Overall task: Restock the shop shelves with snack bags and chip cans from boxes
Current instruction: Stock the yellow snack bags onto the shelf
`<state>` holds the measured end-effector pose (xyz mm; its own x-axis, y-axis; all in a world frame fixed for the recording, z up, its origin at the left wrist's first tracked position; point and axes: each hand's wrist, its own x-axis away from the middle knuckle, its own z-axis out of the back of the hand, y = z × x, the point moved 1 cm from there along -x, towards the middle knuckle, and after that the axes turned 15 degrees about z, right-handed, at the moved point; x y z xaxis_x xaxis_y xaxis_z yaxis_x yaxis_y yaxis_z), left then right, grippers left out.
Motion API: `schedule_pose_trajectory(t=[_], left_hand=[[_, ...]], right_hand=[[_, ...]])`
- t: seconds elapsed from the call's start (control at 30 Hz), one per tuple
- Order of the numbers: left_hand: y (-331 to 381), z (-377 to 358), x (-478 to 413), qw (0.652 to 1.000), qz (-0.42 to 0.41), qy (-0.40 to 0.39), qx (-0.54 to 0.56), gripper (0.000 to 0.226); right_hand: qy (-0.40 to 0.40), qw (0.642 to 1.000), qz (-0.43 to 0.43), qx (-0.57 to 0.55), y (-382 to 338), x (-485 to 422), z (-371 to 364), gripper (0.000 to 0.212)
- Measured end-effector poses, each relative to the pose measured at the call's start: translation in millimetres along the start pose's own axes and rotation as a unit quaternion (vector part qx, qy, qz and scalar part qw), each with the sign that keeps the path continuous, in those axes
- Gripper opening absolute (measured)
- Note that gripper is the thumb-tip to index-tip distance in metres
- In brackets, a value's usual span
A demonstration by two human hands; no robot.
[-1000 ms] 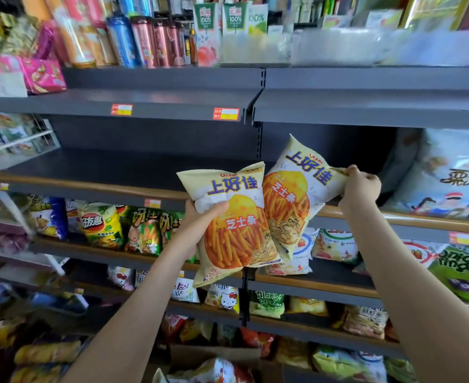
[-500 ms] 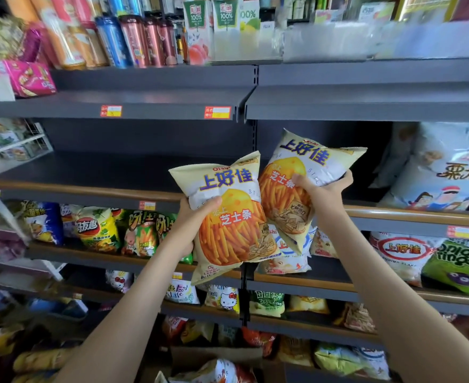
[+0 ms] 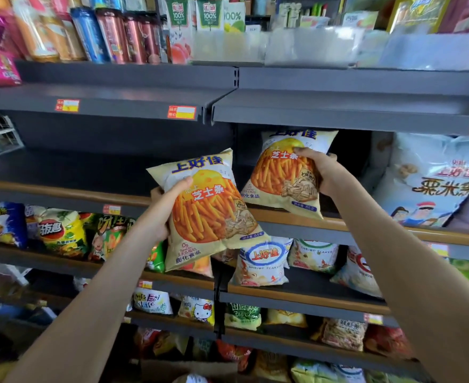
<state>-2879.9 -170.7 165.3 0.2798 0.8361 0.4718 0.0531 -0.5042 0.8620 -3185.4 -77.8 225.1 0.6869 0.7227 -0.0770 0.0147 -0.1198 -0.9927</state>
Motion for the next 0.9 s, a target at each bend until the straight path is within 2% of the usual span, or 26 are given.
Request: schedule_pose_trajectory(t=[0.07, 0.2, 0.3, 0.4, 0.5, 0.57, 0.63, 0.7, 0.8, 0.9], left_hand=[[0, -9, -4, 0.999, -0.021, 0.027, 0.008, 0.081], [2, -23, -11, 0.998, -0.036, 0.048, -0.003, 0.085], [8, -27, -16, 0.998, -0.04, 0.053, -0.015, 0.085], [15, -28, -18, 0.997, -0.047, 0.054, -0.029, 0.086], [22, -27, -18, 0.997, -0.043, 0.043, -0.036, 0.086], [26, -27, -18, 0.997, -0.046, 0.034, -0.042, 0.084], [29, -27, -18, 0.997, -0.046, 0.028, -0.047, 0.081], [31, -27, -20, 0.998, -0.046, 0.024, -0.039, 0.078], [35, -27, -24, 0.999, -0.044, 0.019, -0.012, 0.075], [43, -29, -28, 0.999, -0.038, 0.011, 0.003, 0.077]], right_hand=[[-0.005, 0.999, 0.022, 0.031, 5, -16, 5, 0.103], [-0.02, 0.991, 0.048, 0.122, 22, -33, 11, 0.113], [-0.019, 0.958, 0.085, 0.273, 27, -43, 15, 0.109], [-0.054, 0.917, 0.111, 0.379, 23, -44, 10, 0.105], [-0.148, 0.884, 0.066, 0.438, 32, -41, 0, 0.134], [-0.185, 0.865, 0.033, 0.466, 48, -49, -4, 0.145], [-0.185, 0.861, 0.052, 0.471, 51, -46, -3, 0.138], [-0.173, 0.856, 0.106, 0.475, 49, -36, -1, 0.129], [-0.181, 0.834, 0.177, 0.49, 52, -27, 6, 0.118], [-0.173, 0.806, 0.253, 0.507, 58, -24, 8, 0.116]])
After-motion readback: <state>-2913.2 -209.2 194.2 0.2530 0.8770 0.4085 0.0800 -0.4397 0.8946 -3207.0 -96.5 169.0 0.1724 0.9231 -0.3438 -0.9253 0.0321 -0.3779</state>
